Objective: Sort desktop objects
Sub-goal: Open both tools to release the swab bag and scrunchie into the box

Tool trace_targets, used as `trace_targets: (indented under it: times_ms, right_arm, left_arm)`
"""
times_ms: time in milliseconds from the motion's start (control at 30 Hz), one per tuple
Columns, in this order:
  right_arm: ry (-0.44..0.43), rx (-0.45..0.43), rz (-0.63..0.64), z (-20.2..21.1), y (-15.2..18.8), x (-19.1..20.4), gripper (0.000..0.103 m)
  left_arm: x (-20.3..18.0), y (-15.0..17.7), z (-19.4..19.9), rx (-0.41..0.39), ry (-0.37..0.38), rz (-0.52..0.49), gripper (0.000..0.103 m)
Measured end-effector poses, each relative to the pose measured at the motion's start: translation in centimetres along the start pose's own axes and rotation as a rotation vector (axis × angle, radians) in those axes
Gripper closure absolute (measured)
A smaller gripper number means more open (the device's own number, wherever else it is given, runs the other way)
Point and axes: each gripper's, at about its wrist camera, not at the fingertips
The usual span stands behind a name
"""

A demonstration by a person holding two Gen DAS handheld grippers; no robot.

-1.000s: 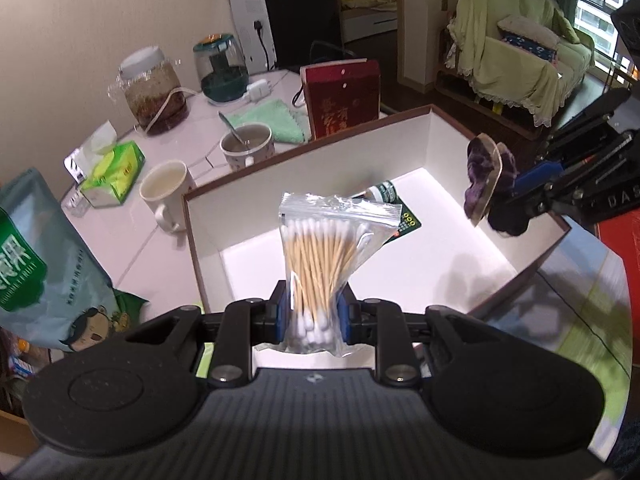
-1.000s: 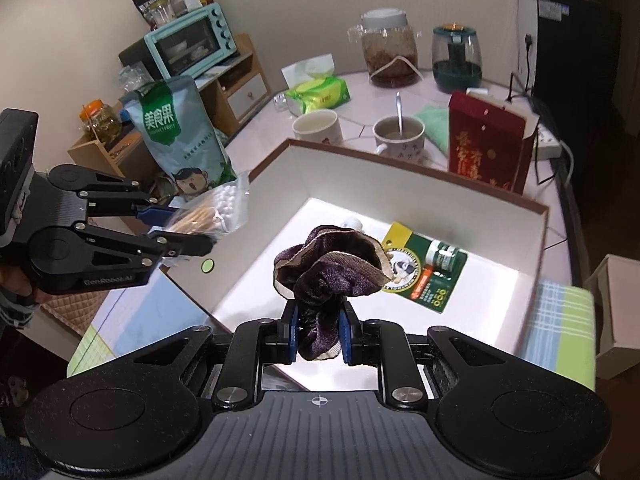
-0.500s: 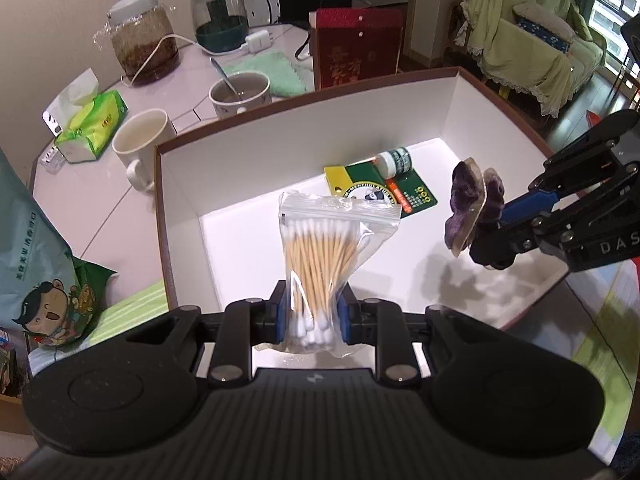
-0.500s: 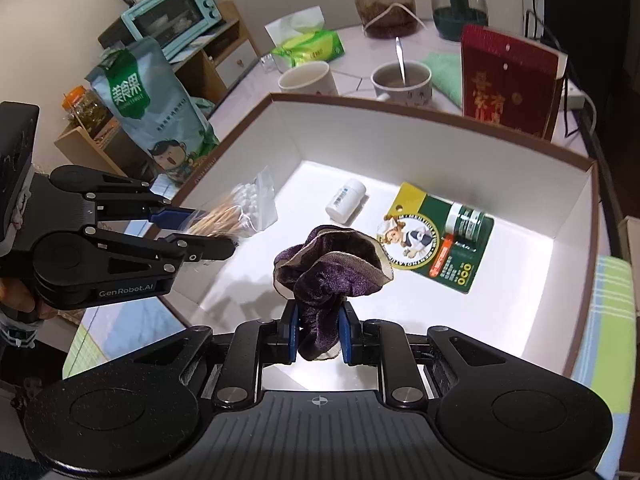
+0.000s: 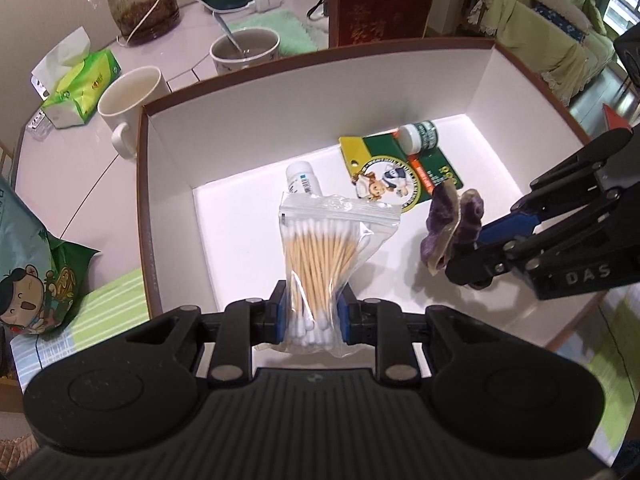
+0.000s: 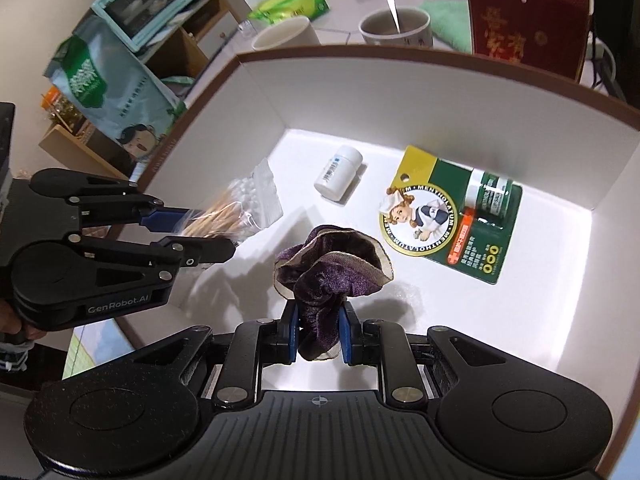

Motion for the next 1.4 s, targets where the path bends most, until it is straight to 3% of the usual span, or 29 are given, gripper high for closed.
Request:
trace_targets:
  times_ms: [367, 500, 533, 567, 600, 700, 933, 1267, 1400]
  right_arm:
    - [0.000, 0.032, -0.027, -3.5, -1.3, -0.2, 0.084]
    - [0.006, -0.005, -0.037, -3.4, -1.9, 0.0, 0.083]
    - [0.016, -0.007, -0.040, -3.4, -1.9, -0.1, 0.072]
    - [0.025, -0.009, -0.043, -3.3, -1.9, -0.2, 0.055]
    - [0.033, -0.011, -0.046, -3.3, -1.9, -0.3, 0.051]
    - [0.009, -0.018, -0.077, -2.6, -1.8, -1.1, 0.051]
    - [-0.002, -0.027, -0.123, -1.2, -1.2, -2.0, 0.051]
    - [0.029, -0.055, -0.138, 0.2, -0.1, -1.4, 0.051]
    - [0.046, -0.069, -0.145, 0.8, 0.4, -1.4, 0.051]
  left_arm:
    - [1.0, -0.5, -2.7, 0.075, -0.026, 0.058, 0.081]
    - [1.0, -0.6, -3.0, 0.080, -0.023, 0.078, 0.069]
    - [0.9, -0.7, -3.0, 0.078, -0.021, 0.084, 0.067]
    - [0.9, -0.7, -3.0, 0.077, -0.020, 0.090, 0.068]
    - [0.9, -0.7, -3.0, 0.075, -0.025, 0.094, 0.067]
    - [0.8, -0.7, -2.9, 0.068, -0.031, 0.099, 0.061]
    - [0.5, -0.8, -2.6, 0.061, -0.054, 0.092, 0.060]
    - [-0.2, -0.7, -1.4, 0.035, -0.094, 0.083, 0.057]
    - [-0.5, -0.6, -0.6, 0.020, -0.110, 0.078, 0.051]
Point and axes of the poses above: each gripper's, at about its wrist camera, not at the fingertips, and z roughly against the way its jaws point, x to its left, y to its underside, and after that the axes turned 5 degrees about -z, right-handed
